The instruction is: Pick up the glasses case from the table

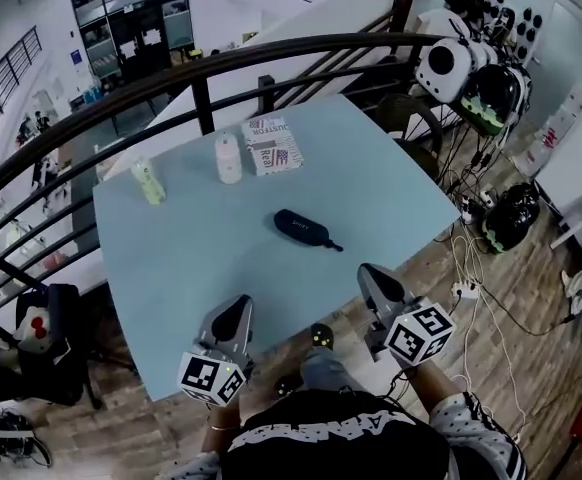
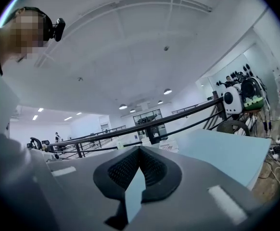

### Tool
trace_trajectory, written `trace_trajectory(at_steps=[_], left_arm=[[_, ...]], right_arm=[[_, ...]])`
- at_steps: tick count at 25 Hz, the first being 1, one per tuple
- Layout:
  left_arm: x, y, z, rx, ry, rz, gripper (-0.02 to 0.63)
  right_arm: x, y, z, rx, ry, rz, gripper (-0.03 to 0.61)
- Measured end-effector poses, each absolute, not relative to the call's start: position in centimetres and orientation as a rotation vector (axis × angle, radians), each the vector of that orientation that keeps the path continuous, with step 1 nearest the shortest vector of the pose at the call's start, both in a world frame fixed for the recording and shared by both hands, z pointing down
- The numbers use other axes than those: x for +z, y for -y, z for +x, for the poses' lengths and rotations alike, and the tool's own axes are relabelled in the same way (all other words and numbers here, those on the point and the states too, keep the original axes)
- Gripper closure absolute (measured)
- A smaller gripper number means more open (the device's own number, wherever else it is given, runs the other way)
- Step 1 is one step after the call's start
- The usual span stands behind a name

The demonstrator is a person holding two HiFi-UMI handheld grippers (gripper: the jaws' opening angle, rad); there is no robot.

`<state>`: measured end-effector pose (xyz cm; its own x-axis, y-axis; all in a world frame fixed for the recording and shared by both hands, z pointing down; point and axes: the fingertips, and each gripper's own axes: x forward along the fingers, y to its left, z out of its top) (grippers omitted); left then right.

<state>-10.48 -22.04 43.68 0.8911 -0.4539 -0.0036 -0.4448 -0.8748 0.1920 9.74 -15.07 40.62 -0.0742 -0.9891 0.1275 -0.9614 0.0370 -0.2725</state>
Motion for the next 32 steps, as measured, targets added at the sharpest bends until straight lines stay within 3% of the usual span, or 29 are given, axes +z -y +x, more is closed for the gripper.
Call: trace_trajectory(at_steps=[15, 22, 24, 32], left_arm=[[43.5, 26.4, -4.0, 0.006, 0.961, 2.871, 0.614], [44.3, 28.1, -1.9, 0.043, 1.047, 2.854, 0.614], [44.2, 28.6, -1.4, 0.048, 1.069, 2.853, 0.614], [44.3, 29.7, -0.6, 0.057, 1.196, 2.832, 0.614]], right_arm=[[43.6, 23.0, 16.9, -0.426, -2.432, -1.956, 0.557], [46.6, 26.5, 17.8, -0.499, -2.568, -1.875, 0.502], [47.5, 27.4, 17.9, -0.525, -2.605, -1.853, 0.449], [50.4, 30.7, 17.8, -0.564, -2.776, -1.760, 0.402]])
